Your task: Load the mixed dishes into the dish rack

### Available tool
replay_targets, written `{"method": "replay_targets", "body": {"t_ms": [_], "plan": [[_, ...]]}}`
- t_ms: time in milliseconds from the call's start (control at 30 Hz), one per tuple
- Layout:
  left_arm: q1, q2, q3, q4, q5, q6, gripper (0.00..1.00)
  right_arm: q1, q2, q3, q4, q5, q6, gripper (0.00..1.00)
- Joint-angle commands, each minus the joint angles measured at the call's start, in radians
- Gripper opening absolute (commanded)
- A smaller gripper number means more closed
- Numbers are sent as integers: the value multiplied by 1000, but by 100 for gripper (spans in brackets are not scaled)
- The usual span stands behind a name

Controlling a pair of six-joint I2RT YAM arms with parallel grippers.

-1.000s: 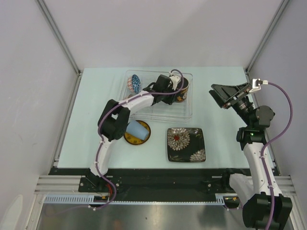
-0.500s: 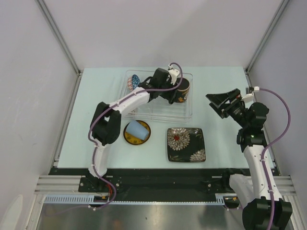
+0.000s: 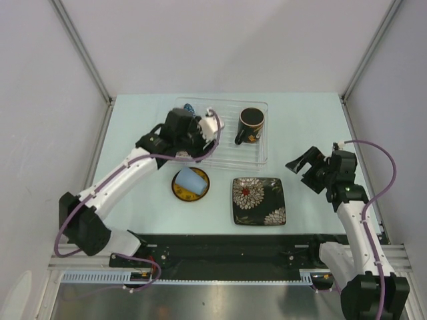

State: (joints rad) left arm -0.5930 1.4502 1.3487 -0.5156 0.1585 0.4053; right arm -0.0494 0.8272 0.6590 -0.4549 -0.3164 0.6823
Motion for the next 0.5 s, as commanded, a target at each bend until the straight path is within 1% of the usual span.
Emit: {"method": "replay_targets", "body": {"t_ms": [0,33,100,267,367,467], "plan": [[-48,-83,-222,-44,55,138,69,6,62,-62,-93,16,-69,99],[-57,-86,-268,-34,49,135,69,6,72,-71,-85,7,-75,99],[-80,-76,-299,-3,47,113,69,6,82,-101,-58,10,-81,99],[-146,-42,-342,97,41,92,69,10,136,-143,10,-35,-105,98],[-166,-11,-361,132,39,83,69,16,164,-183,57,-76,-102,98],[-175,33,-379,163,41,70,68,28,174,-217,93,-82,-96,98]]}}
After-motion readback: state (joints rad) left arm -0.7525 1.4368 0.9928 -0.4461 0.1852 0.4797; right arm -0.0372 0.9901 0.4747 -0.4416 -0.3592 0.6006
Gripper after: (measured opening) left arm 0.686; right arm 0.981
